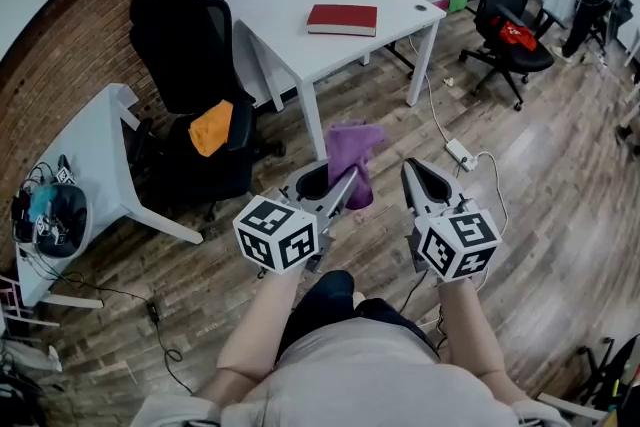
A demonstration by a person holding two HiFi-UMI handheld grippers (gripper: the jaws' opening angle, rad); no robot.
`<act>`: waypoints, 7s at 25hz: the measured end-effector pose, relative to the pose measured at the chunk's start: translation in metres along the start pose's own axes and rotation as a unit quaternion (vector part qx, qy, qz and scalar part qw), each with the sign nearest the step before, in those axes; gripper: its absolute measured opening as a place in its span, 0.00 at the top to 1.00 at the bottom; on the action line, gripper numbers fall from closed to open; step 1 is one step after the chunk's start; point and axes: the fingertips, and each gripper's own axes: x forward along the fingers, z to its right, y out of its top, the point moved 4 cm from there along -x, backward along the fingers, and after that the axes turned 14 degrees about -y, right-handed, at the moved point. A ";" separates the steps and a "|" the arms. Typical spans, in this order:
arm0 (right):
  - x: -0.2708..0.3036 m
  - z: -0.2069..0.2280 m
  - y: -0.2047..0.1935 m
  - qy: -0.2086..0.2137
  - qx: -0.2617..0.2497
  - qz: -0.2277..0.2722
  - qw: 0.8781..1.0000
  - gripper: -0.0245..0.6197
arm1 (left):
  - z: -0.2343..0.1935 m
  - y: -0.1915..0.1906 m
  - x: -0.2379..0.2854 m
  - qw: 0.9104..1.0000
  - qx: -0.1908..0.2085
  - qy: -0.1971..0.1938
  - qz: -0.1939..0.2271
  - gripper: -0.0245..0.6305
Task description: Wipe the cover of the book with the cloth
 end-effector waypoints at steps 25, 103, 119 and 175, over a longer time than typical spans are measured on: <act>0.231 0.038 0.040 -0.036 0.010 0.002 0.999 0.93 | -0.216 0.072 0.098 0.999 0.000 -0.034 -0.008 0.79; 0.625 0.237 0.084 0.055 0.010 -0.070 0.996 0.93 | -0.525 0.157 0.378 0.998 -0.048 0.042 -0.011 0.79; 0.661 0.250 0.067 0.010 0.044 -0.103 0.994 0.93 | -0.568 0.142 0.389 0.995 -0.078 0.035 -0.050 0.79; 0.732 0.293 -0.023 -0.082 0.138 -0.210 0.965 0.93 | -0.663 0.064 0.499 0.957 -0.136 -0.007 -0.256 0.79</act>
